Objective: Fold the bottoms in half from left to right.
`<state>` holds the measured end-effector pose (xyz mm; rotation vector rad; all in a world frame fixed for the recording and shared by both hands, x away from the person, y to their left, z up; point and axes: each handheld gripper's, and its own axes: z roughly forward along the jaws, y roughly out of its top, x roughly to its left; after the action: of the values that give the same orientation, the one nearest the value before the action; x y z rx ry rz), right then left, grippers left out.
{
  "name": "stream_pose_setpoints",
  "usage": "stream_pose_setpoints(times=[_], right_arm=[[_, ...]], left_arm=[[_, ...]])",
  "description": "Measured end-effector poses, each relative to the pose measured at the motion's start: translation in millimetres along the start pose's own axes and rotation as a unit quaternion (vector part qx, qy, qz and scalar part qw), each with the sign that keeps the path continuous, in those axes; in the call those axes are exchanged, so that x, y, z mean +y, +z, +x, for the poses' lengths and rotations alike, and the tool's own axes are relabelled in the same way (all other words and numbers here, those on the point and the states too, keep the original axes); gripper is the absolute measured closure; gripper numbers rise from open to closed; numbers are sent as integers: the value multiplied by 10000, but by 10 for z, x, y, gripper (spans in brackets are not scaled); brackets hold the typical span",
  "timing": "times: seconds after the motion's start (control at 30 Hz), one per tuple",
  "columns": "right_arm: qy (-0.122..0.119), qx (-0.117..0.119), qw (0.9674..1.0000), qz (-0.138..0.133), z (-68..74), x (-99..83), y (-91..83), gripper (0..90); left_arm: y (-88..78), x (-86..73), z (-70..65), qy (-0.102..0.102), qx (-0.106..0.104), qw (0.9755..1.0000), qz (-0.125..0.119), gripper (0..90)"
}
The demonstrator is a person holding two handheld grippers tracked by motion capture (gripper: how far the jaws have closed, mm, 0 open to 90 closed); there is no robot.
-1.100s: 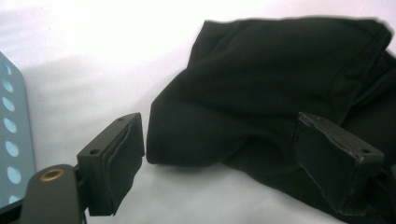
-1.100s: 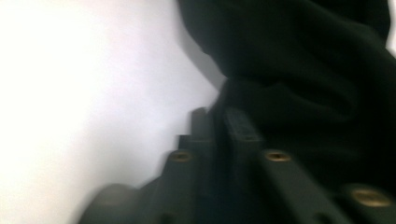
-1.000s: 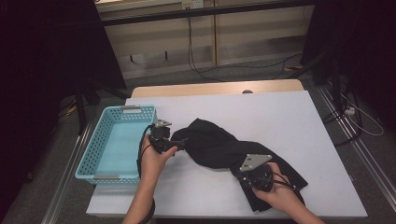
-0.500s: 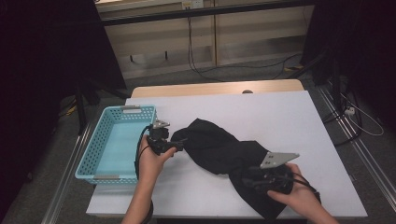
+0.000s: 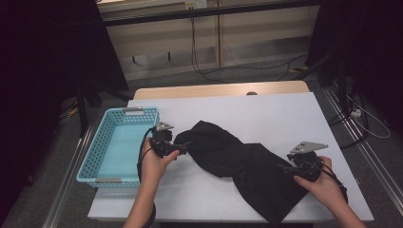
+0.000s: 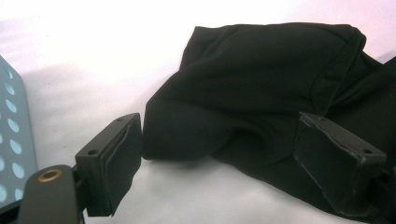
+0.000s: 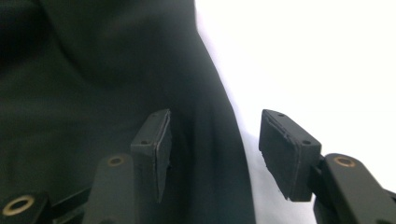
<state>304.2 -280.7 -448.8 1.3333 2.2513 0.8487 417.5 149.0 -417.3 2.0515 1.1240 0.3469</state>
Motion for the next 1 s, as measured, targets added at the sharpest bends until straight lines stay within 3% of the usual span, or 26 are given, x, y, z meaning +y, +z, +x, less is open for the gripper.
stream_pose_setpoints(times=[0.07, 0.17, 0.23, 0.27, 0.3, 0.33, 0.43, 0.57, 0.7, 0.8, 1.0], right_arm=[[105, 64, 9999, 7, -31, -13, 3, 472], [282, 326, 9991, -14, -68, -36, -3, 600], [406, 316, 9987, 0, -79, -37, -5, 662], [421, 334, 9986, 24, -84, -34, -7, 733], [460, 462, 9979, 59, -86, -32, -11, 877], [553, 687, 9961, 56, -79, -39, -5, 878], [526, 676, 9963, 90, -63, -37, -18, 884], [529, 784, 9954, 182, -99, -38, -74, 888], [514, 712, 9961, 129, -192, -59, -188, 890], [502, 524, 9972, 184, -292, -100, -249, 890], [546, 318, 9978, 189, -420, -157, -214, 887]], left_arm=[[3, -2, 3, -11, -7, 10000, 1, 165], [3, -2, 7, -19, -13, 10000, -3, 165], [3, -1, 7, -18, -12, 10000, -5, 165], [3, 0, 8, -20, -9, 10000, -12, 165], [3, 0, 5, -12, -2, 10000, -10, 165], [3, 2, 2, 14, 4, 10000, 1, 165], [11, 3, -9, -59, -18, 10000, -52, 165], [-7, 10, 4, -11, -29, 10000, -26, 165], [-35, 14, 26, -42, -9, 10000, -82, 165], [-42, 14, 26, -28, 1, 10000, -69, 167], [-32, 14, 20, -53, -8, 10000, -79, 167]])
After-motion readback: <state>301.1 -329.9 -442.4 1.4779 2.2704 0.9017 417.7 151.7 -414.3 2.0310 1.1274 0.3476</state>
